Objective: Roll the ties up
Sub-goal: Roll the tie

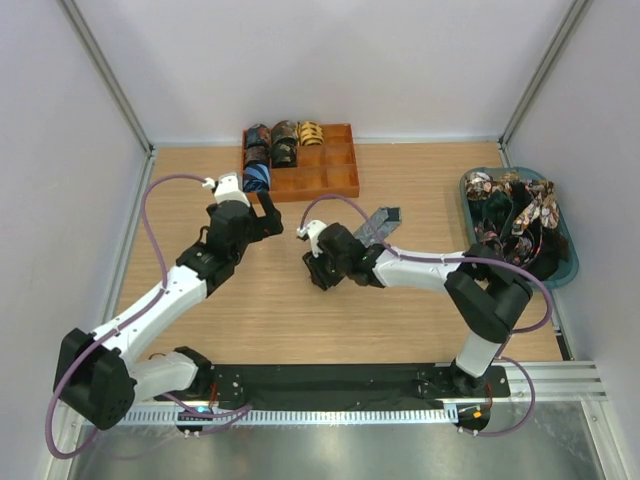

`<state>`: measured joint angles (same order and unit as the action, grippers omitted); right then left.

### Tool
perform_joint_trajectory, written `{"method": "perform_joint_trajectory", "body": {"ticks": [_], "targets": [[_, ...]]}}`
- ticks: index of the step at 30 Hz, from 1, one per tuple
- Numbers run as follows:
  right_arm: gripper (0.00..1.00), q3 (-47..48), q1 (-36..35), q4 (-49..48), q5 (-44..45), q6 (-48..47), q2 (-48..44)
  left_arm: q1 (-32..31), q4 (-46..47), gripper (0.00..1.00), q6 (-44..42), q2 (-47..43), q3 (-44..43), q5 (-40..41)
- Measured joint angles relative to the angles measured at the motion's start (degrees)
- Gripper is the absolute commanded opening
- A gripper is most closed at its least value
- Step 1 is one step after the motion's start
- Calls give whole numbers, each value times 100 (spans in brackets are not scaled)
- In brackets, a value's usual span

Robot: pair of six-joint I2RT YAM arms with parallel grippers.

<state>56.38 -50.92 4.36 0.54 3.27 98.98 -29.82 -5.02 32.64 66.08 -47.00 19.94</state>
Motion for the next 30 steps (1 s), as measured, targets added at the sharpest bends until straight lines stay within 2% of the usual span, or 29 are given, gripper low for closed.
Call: {"method": "perform_joint_trajectory", "body": {"ticks": [5,9,11,18,24,30], "targets": [[33,-94,719,-258,-1534,295,35,24,442,100,48,-33,356,-59],[31,-98,1191,-485,-2627,581,267,22,1084,100,-212,50,822,-647],[27,-98,1388,-640,-3165,737,420,2,1340,100,-402,116,1049,-940],[27,-96,1978,-1241,-4736,1410,1049,-424,1932,100,-1582,568,1394,-1974],[27,-63,2194,-1537,-5477,1921,1456,-772,1965,100,-2557,1108,1252,-2625],[27,-13,2256,-1561,-5755,2157,1648,-881,1810,100,-3193,1663,979,-3064]]}}
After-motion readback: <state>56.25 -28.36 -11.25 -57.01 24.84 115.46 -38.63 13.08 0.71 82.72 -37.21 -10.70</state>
